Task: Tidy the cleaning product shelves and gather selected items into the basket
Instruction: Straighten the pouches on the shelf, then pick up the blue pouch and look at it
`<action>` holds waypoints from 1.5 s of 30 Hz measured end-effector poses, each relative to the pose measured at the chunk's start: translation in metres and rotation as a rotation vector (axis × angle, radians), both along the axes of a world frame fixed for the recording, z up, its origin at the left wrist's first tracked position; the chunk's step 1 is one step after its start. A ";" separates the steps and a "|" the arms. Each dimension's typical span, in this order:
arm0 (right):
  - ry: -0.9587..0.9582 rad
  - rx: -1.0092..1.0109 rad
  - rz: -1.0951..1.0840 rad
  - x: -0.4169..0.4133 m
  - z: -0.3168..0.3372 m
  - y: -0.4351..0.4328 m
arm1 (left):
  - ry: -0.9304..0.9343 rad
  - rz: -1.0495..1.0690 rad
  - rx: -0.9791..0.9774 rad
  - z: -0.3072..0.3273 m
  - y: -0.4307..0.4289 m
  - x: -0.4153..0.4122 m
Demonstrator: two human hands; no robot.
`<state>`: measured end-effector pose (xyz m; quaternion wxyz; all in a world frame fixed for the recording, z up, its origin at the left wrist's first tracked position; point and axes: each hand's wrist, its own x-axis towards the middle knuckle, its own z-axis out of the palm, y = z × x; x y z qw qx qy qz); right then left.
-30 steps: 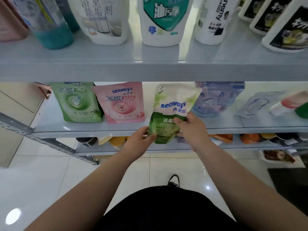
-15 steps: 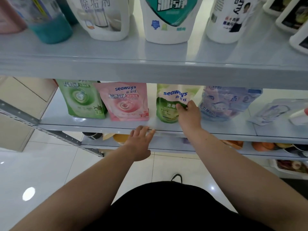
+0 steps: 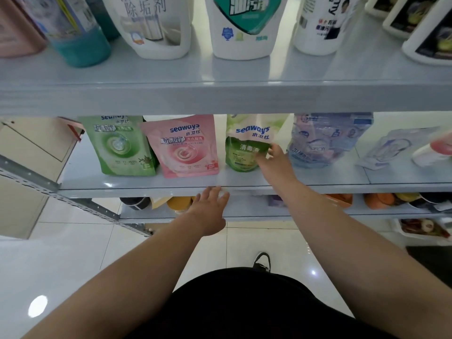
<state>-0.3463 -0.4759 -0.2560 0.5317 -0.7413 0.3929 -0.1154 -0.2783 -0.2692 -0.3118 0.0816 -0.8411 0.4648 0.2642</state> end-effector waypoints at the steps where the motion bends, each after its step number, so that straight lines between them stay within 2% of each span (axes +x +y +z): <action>1: 0.020 -0.015 0.018 -0.009 -0.001 0.004 | -0.002 -0.003 -0.026 0.001 0.002 -0.003; 9: 0.439 -0.458 0.423 -0.100 -0.008 0.050 | -0.030 -0.114 -0.103 0.021 0.016 -0.033; 12: 0.600 -0.524 0.521 -0.135 -0.008 0.064 | -0.025 -0.179 -0.139 0.026 0.017 -0.050; 15: 0.674 -0.517 0.536 -0.169 -0.012 0.069 | 0.017 -0.169 -0.172 0.024 0.015 -0.069; 19: 0.681 -0.525 0.552 -0.200 -0.019 0.063 | 0.087 -0.127 -0.234 0.020 0.001 -0.091; 24: 0.651 -0.551 0.577 -0.212 -0.017 0.024 | 0.247 0.092 -0.351 0.035 -0.043 -0.105; 34: 0.533 -0.657 0.778 -0.207 0.009 -0.080 | 0.471 0.774 -0.814 0.075 -0.201 -0.075; 39: 0.441 -0.808 0.846 -0.219 0.016 -0.122 | 0.705 1.083 -1.027 0.080 -0.246 -0.066; 42: 0.455 -0.775 0.838 -0.227 0.015 -0.139 | 0.659 1.118 -1.098 0.077 -0.252 -0.070; 45: 0.506 -0.655 0.820 -0.229 0.014 -0.153 | 0.586 0.994 -1.097 0.072 -0.245 -0.084</action>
